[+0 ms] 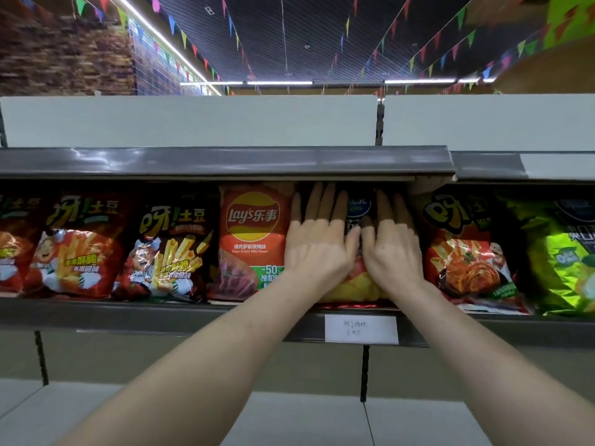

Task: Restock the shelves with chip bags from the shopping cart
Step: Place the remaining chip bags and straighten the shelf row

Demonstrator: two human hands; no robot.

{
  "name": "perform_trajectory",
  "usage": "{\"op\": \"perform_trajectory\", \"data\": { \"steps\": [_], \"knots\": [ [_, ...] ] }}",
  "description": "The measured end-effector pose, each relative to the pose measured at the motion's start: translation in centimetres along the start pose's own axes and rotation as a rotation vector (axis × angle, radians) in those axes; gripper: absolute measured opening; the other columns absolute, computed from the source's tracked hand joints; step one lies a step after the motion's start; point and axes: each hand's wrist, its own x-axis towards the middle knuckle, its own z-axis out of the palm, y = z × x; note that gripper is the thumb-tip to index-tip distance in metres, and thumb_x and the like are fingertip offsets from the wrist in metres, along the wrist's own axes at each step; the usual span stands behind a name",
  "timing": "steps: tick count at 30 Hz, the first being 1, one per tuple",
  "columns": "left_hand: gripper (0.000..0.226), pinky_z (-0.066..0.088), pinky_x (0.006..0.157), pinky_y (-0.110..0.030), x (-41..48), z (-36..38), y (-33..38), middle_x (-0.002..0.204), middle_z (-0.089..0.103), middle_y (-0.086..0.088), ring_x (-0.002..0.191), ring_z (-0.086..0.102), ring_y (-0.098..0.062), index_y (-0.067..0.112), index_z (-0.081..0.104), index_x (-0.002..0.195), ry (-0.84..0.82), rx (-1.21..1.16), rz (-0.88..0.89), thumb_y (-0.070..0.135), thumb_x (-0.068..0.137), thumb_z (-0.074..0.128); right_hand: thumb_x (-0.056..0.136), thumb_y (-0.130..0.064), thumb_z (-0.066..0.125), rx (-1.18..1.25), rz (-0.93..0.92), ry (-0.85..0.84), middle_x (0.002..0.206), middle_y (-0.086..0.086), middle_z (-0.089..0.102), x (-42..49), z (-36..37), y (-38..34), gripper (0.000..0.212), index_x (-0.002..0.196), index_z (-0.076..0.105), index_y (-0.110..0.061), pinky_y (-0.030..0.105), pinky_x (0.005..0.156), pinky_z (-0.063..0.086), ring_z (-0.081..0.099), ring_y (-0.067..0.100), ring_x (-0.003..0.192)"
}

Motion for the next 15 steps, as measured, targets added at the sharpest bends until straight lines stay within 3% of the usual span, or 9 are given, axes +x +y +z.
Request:
{"op": "perform_trajectory", "data": {
  "steps": [2, 5, 8, 10, 12, 15],
  "knots": [
    [0.049, 0.033, 0.096, -0.044, -0.3, 0.0, -1.2, 0.111, 0.069, -0.016, 0.106, 0.061, -0.033, 0.009, 0.065, 0.116, 0.058, 0.041, 0.0, 0.042, 0.1, 0.032, 0.101, -0.031, 0.042, -0.118, -0.14, -0.032, 0.127, 0.029, 0.057, -0.2, 0.0, 0.0, 0.043, 0.131, 0.056, -0.005, 0.047, 0.095, 0.04, 0.055, 0.043, 0.112],
    [0.048, 0.034, 0.091, -0.049, -1.3, 0.6, -3.7, 0.089, 0.071, -0.018, 0.089, 0.065, -0.036, 0.007, 0.071, 0.096, 0.137, 0.138, -0.094, 0.043, 0.092, 0.038, 0.101, -0.04, 0.036, -0.184, -0.135, -0.122, 0.123, 0.025, 0.06, -0.1, 0.5, 0.2, 0.047, 0.116, 0.065, -0.006, 0.047, 0.106, 0.032, 0.05, 0.038, 0.123],
    [0.05, 0.03, 0.1, -0.05, -1.8, 0.3, -5.1, 0.106, 0.065, -0.014, 0.107, 0.054, -0.035, 0.013, 0.064, 0.108, -0.115, 0.15, -0.211, 0.05, 0.098, 0.031, 0.102, -0.042, 0.031, -0.219, -0.168, -0.128, 0.153, 0.017, 0.035, 0.2, 0.7, 0.3, 0.052, 0.135, 0.055, -0.01, 0.046, 0.116, 0.016, 0.024, 0.03, 0.145],
    [0.052, 0.03, 0.098, -0.047, -1.9, 0.3, -5.6, 0.112, 0.063, -0.013, 0.11, 0.051, -0.034, 0.015, 0.06, 0.113, -0.11, 0.153, -0.177, 0.054, 0.098, 0.029, 0.101, -0.047, 0.03, -0.228, -0.197, -0.139, 0.161, 0.011, 0.017, 0.4, 0.7, 0.2, 0.057, 0.15, 0.035, -0.018, 0.047, 0.118, 0.008, 0.007, 0.025, 0.15],
    [0.052, 0.031, 0.094, -0.045, -1.8, 0.3, -5.7, 0.111, 0.063, -0.013, 0.107, 0.053, -0.033, 0.013, 0.059, 0.112, -0.084, 0.158, -0.153, 0.055, 0.098, 0.031, 0.098, -0.054, 0.028, -0.271, -0.213, -0.159, 0.156, 0.015, 0.03, 0.4, 0.7, -0.2, 0.062, 0.153, 0.025, -0.024, 0.05, 0.117, 0.008, 0.013, 0.028, 0.148],
    [0.053, 0.031, 0.096, -0.046, -1.8, 0.3, -5.9, 0.108, 0.064, -0.013, 0.106, 0.053, -0.034, 0.012, 0.06, 0.111, -0.088, 0.18, -0.185, 0.056, 0.095, 0.035, 0.095, -0.062, 0.024, -0.391, -0.235, -0.184, 0.126, 0.014, 0.06, -0.1, 1.0, -1.2, 0.064, 0.142, 0.045, -0.024, 0.049, 0.108, 0.024, 0.047, 0.032, 0.128]
  ]
}}
